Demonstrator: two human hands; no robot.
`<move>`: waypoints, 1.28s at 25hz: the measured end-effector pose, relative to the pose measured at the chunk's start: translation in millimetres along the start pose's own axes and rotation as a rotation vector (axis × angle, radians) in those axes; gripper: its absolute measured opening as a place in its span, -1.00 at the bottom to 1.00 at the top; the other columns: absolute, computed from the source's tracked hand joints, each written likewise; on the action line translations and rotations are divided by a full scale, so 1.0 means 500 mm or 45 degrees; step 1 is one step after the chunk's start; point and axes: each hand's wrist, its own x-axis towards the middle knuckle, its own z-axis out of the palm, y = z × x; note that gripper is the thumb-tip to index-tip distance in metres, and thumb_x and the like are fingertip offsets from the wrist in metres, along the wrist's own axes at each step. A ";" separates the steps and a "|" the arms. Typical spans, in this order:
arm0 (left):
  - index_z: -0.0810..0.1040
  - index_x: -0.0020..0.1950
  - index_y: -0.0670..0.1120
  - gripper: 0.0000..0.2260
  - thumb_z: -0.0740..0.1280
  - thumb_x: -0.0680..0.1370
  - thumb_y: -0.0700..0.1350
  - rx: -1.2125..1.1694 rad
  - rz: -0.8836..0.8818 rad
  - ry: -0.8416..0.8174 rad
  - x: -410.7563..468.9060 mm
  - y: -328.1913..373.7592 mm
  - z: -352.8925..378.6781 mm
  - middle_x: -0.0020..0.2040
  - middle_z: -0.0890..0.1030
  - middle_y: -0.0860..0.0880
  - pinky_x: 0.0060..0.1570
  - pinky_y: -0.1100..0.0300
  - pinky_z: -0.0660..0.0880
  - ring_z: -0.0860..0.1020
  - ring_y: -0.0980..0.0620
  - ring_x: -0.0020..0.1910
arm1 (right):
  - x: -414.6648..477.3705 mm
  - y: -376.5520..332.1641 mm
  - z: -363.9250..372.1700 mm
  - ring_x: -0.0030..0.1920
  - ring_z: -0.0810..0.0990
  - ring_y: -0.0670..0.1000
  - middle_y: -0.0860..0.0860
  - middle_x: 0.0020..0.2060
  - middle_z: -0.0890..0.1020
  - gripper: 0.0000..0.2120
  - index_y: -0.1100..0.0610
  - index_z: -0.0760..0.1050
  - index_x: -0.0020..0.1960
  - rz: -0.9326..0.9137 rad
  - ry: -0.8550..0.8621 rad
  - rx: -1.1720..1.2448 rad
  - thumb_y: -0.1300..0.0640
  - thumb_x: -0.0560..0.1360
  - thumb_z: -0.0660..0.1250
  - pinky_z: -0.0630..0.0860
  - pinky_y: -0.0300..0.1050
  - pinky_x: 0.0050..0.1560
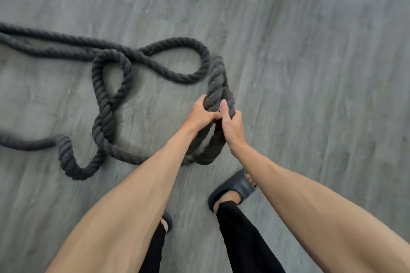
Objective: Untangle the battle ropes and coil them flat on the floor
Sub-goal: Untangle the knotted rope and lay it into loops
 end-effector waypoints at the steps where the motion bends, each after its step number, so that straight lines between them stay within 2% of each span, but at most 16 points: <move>1: 0.51 0.21 -0.06 -0.60 0.49 0.42 -0.26 0.087 0.043 -0.050 -0.002 0.035 0.026 0.02 0.64 0.00 0.00 0.20 0.56 0.63 0.01 0.03 | 0.001 -0.033 -0.025 0.18 0.60 -0.02 0.02 0.19 0.61 -0.29 0.17 0.39 0.34 0.038 0.052 0.086 -0.33 0.44 0.40 0.52 -0.03 0.29; 4: 0.49 0.23 -0.15 -0.64 0.41 0.45 -0.30 0.279 0.156 -0.182 -0.015 0.139 0.127 0.11 0.62 -0.11 0.07 0.22 0.48 0.59 -0.09 0.17 | 0.026 -0.114 -0.128 0.16 0.63 0.05 0.09 0.15 0.64 -0.05 0.21 0.42 0.27 0.100 0.252 0.063 -0.45 0.16 0.47 0.54 0.02 0.24; 7: 0.44 0.37 -0.16 -0.45 0.45 0.39 -0.24 0.441 0.094 -0.435 -0.056 0.195 0.248 0.21 0.59 -0.10 0.20 0.17 0.46 0.56 -0.03 0.19 | 0.063 -0.132 -0.262 0.10 0.67 0.13 0.15 0.06 0.69 0.01 0.26 0.56 0.19 0.244 0.357 -0.078 -0.46 -0.01 0.40 0.60 0.07 0.15; 9: 0.45 0.40 -0.11 -0.41 0.45 0.37 -0.16 0.413 -0.014 -0.527 -0.094 0.202 0.333 0.25 0.60 -0.10 0.26 0.12 0.46 0.55 0.00 0.20 | 0.040 -0.133 -0.362 0.09 0.67 0.17 0.17 0.04 0.69 -0.13 0.27 0.61 0.15 0.291 0.423 -0.136 -0.36 0.09 0.39 0.60 0.08 0.14; 12: 0.50 0.39 -0.16 -0.55 0.39 0.51 -0.11 0.393 -0.145 -0.343 -0.146 0.179 0.418 0.32 0.56 -0.14 0.37 0.07 0.39 0.52 -0.05 0.31 | -0.025 -0.095 -0.519 0.17 0.61 0.20 0.20 0.14 0.65 -0.34 0.28 0.58 0.22 0.359 0.564 -0.150 -0.21 0.35 0.42 0.54 0.07 0.24; 14: 0.55 0.31 -0.22 -0.67 0.33 0.57 -0.14 0.484 -0.192 -0.205 -0.174 0.150 0.438 0.28 0.58 -0.18 0.30 0.11 0.42 0.52 -0.11 0.30 | -0.059 -0.052 -0.619 0.22 0.59 0.22 0.21 0.22 0.60 -0.35 0.27 0.54 0.28 0.451 0.618 -0.196 -0.19 0.39 0.42 0.51 0.06 0.29; 17: 0.62 0.21 -0.21 -0.75 0.30 0.58 -0.17 0.700 -0.211 -0.292 -0.208 0.088 0.475 0.19 0.63 -0.20 0.12 0.14 0.47 0.57 -0.15 0.21 | -0.089 0.017 -0.747 0.24 0.59 0.20 0.19 0.23 0.62 -0.45 0.23 0.55 0.26 0.530 0.718 -0.416 -0.12 0.41 0.45 0.51 0.03 0.28; 20: 0.62 0.21 -0.17 -0.76 0.31 0.57 -0.19 0.742 -0.143 -0.272 -0.212 0.025 0.534 0.17 0.64 -0.18 0.13 0.19 0.44 0.57 -0.11 0.20 | -0.092 0.096 -0.819 0.26 0.57 0.23 0.22 0.22 0.61 -0.62 0.23 0.53 0.24 0.467 0.734 -0.662 0.06 0.49 0.38 0.52 0.03 0.25; 22: 0.64 0.17 -0.12 -0.77 0.32 0.55 -0.19 0.693 -0.169 -0.253 -0.219 -0.017 0.575 0.15 0.65 -0.15 0.16 0.19 0.44 0.58 -0.09 0.19 | -0.089 0.133 -0.818 0.28 0.55 0.24 0.23 0.25 0.59 -0.63 0.23 0.50 0.27 0.373 0.608 -0.870 0.11 0.52 0.29 0.50 0.05 0.28; 26: 0.66 0.09 -0.11 -0.81 0.32 0.53 -0.21 0.595 -0.326 -0.210 -0.230 -0.063 0.596 0.09 0.68 -0.18 0.18 0.07 0.52 0.61 -0.15 0.15 | -0.070 0.143 -0.717 0.27 0.55 0.25 0.24 0.23 0.60 -0.68 0.18 0.52 0.27 0.122 0.177 -1.149 0.12 0.56 0.22 0.46 0.03 0.25; 29: 0.66 0.09 -0.11 -0.81 0.30 0.54 -0.21 0.513 -0.399 -0.022 -0.204 -0.084 0.514 0.09 0.68 -0.17 0.21 0.06 0.52 0.62 -0.11 0.15 | -0.046 0.141 -0.574 0.16 0.59 0.26 0.23 0.14 0.64 -0.73 0.18 0.54 0.18 -0.080 -0.088 -1.254 0.14 0.55 0.21 0.50 0.01 0.12; 32: 0.65 0.06 -0.09 -0.82 0.30 0.54 -0.20 0.452 -0.470 0.171 -0.185 -0.139 0.362 0.09 0.68 -0.15 0.21 0.03 0.52 0.62 -0.09 0.15 | -0.030 0.152 -0.398 0.12 0.60 0.26 0.22 0.09 0.65 -0.75 0.22 0.54 0.17 -0.198 -0.276 -1.331 0.17 0.56 0.20 0.50 0.01 0.07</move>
